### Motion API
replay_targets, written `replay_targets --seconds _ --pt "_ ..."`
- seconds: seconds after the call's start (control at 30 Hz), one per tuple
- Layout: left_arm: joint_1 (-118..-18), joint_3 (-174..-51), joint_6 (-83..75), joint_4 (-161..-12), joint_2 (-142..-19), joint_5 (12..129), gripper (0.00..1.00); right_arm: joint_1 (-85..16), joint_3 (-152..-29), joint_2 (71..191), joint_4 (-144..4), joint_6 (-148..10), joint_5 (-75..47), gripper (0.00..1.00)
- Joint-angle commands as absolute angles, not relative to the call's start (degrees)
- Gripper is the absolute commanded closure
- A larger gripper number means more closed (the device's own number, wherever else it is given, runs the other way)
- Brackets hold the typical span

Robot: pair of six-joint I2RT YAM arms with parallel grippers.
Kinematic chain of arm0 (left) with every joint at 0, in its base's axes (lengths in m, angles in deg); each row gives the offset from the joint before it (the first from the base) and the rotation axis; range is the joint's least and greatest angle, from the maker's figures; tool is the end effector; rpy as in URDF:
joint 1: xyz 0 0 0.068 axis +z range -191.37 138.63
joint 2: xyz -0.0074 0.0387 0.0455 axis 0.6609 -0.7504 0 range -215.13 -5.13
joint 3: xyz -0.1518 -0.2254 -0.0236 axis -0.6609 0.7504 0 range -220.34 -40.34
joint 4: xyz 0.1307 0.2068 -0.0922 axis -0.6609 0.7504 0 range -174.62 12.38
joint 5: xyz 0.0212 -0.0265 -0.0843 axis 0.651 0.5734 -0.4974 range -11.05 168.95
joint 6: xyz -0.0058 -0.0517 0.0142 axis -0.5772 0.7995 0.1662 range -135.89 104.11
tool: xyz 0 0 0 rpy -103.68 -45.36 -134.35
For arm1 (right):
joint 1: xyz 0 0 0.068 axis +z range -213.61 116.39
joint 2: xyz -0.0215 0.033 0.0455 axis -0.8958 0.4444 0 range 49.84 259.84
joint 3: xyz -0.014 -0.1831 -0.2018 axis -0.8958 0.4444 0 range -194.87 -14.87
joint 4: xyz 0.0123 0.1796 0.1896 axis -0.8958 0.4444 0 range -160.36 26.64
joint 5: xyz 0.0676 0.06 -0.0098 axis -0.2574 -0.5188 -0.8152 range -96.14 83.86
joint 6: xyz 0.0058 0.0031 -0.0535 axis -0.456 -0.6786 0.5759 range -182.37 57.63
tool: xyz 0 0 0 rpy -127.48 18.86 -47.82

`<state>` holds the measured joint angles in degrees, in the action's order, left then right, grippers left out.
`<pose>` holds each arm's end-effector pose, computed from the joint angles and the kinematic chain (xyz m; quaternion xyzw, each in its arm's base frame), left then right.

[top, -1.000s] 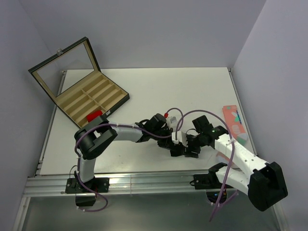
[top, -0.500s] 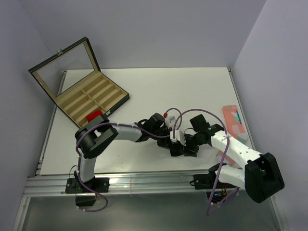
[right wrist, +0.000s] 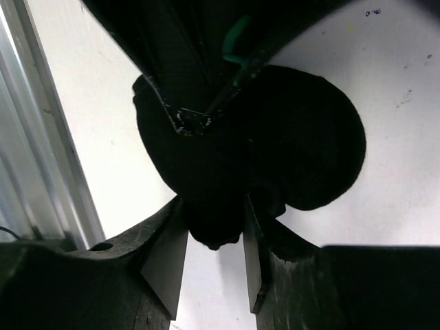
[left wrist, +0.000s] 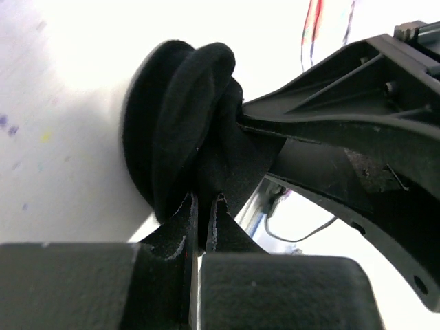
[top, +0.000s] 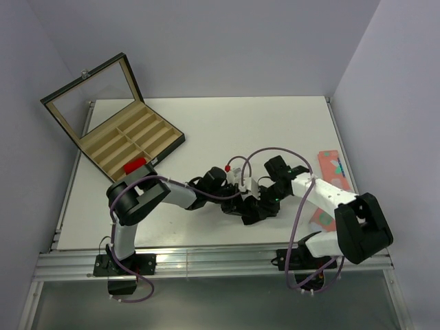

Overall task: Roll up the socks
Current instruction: Roll the sock at the center of the board.

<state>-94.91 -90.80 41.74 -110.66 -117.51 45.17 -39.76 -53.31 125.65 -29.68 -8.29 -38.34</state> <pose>0.2056 -0.3115 0.1090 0.1017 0.8563 -0.5054 0.0325 0.1825 0.1014 0.1666 -0.6233 0.7248 0.2402 0.1685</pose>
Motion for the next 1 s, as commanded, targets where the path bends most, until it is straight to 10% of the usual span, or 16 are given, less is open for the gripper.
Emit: replay_targets --seconds 0.0,0.4,0.97 --pt "-96.04 -84.3 48.51 -111.23 -120.18 45.55 1.0 -40.41 -54.94 129.37 -29.76 -11.22 -37.16 0.68" --pt "-98.06 -75.23 61.72 -128.65 -115.26 58.02 0.96 -43.84 -63.29 140.19 -21.94 -11.92 -37.6 0.71" --pt "-103.86 -75.76 45.12 -115.65 -101.29 83.59 0.63 -46.65 -73.4 154.86 -12.1 -11.75 -38.3 0.73"
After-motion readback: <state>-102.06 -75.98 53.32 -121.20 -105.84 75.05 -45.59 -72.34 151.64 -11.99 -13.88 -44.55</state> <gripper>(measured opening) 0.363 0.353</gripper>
